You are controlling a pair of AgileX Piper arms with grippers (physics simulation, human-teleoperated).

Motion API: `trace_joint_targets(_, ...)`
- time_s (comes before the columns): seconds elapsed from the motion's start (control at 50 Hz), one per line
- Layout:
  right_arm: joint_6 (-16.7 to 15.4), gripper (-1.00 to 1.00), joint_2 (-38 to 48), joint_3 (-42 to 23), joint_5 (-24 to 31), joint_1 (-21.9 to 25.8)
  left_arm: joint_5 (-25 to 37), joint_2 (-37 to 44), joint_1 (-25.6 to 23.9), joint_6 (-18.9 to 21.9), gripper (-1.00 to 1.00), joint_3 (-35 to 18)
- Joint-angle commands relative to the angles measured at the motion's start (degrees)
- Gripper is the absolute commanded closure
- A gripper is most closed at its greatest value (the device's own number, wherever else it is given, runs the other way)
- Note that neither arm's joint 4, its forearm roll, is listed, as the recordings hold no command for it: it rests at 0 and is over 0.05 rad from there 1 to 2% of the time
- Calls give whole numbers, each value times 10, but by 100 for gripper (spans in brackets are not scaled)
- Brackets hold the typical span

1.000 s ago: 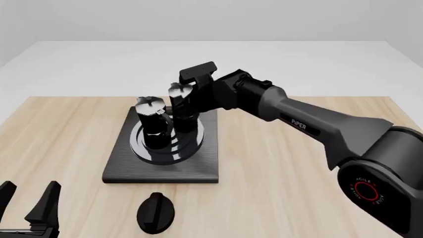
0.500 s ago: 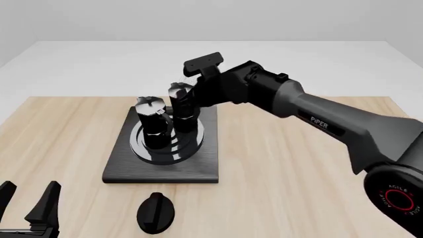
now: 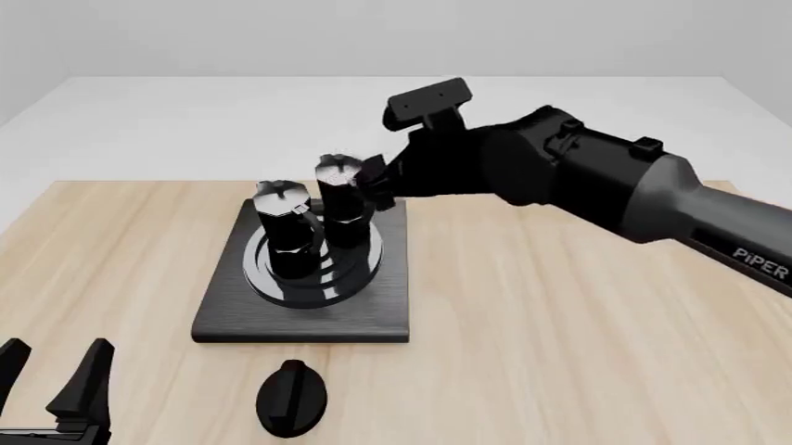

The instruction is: Put both moka pots on the stove.

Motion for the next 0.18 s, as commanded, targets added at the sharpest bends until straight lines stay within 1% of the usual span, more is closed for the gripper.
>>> trace_joint_targets(0.02, -1, -100, -99, 105, -32, 0, 0, 0, 0, 0, -100, 0)
trace_joint_targets(0.04, -2, -100, -107, 113, -34, 1, 0, 0, 0, 0, -100, 0)
trace_joint_targets(0.06, 5, -100, -120, 124, -36, 6, 0, 0, 0, 0, -100, 0)
trace_joint_targets(0.1, 0, -100, -137, 138, -41, 5, 0, 0, 0, 0, -100, 0)
trace_joint_targets(0.12, 6, -100, -148, 148, -41, 8, 0, 0, 0, 0, -100, 0)
trace_joint_targets(0.16, 0, -100, -169, 168, -48, 5, 0, 0, 0, 0, -100, 0)
trace_joint_targets(0.18, 2, -100, -176, 175, -49, 6, 0, 0, 0, 0, -100, 0)
